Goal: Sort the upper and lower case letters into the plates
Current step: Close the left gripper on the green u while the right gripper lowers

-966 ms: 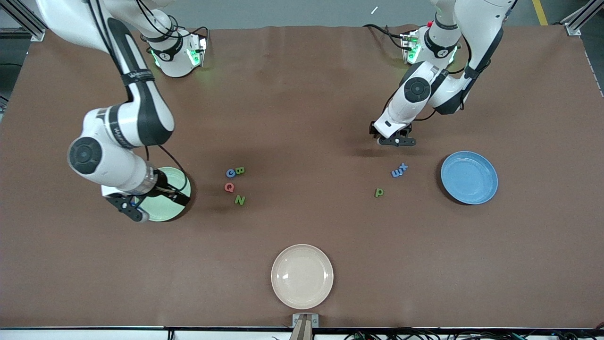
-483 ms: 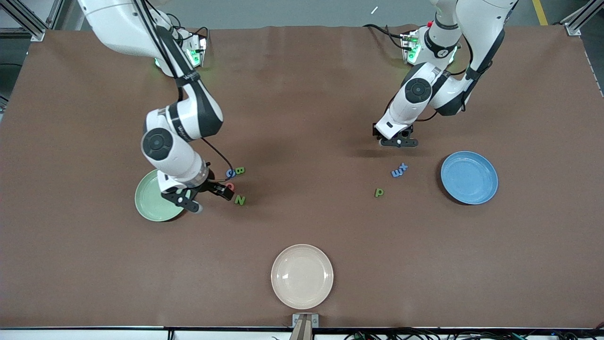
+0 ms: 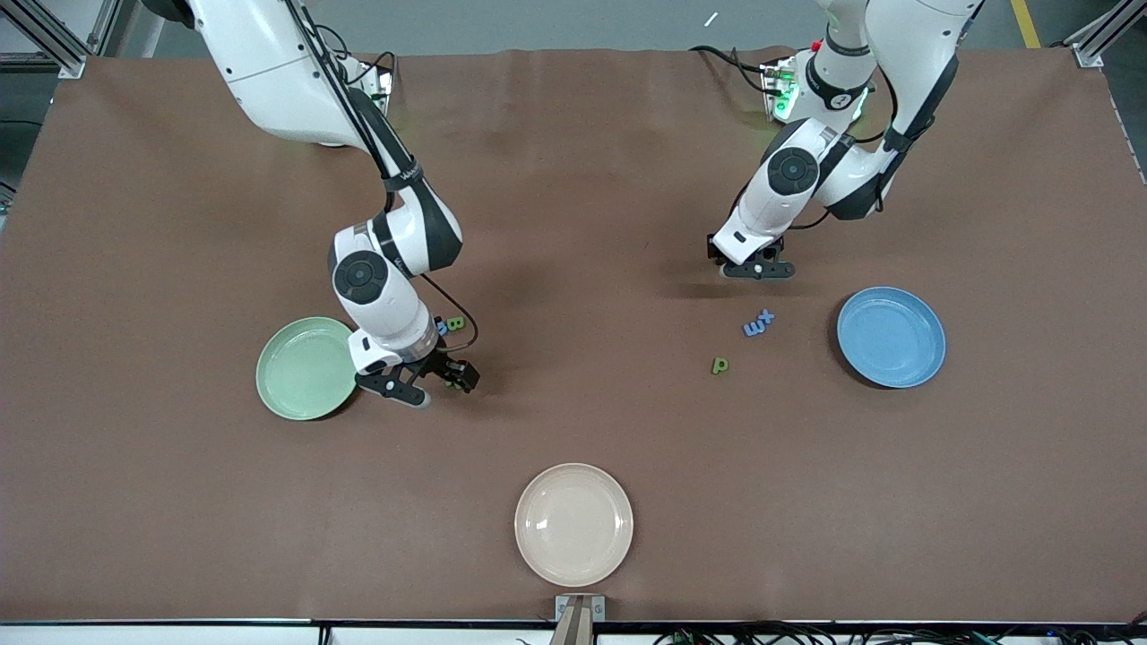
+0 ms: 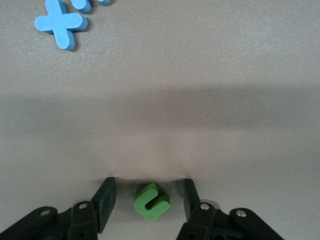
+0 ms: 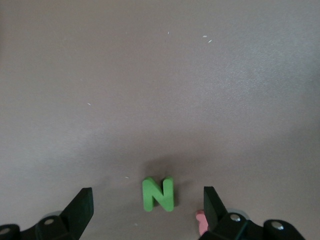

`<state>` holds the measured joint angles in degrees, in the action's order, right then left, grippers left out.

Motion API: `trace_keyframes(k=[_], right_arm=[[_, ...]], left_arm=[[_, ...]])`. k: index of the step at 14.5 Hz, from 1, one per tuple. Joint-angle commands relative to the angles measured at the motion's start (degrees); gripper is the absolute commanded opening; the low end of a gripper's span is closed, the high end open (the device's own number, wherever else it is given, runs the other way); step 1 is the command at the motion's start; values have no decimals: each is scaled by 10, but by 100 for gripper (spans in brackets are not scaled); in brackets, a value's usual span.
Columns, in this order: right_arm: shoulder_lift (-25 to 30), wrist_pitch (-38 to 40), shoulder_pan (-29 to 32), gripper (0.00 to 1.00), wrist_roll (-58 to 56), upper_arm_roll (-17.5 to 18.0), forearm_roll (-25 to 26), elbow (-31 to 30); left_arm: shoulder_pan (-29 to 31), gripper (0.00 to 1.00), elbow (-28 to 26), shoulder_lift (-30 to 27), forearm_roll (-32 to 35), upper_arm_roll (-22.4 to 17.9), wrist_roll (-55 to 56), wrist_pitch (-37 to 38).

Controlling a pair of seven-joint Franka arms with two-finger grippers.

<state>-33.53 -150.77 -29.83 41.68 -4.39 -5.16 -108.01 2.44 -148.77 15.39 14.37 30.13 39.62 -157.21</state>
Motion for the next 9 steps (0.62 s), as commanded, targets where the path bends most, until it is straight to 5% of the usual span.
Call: trace_keyframes(k=[1,9], right_arm=[[-2,-3,-8,96,2,-6,16,-4],[-22,-3,-30,77,5,-10,38,-7]], left_arm=[[-2,63,3,8,14,1,21,0],[1,50,3,7,14,1,21,1]])
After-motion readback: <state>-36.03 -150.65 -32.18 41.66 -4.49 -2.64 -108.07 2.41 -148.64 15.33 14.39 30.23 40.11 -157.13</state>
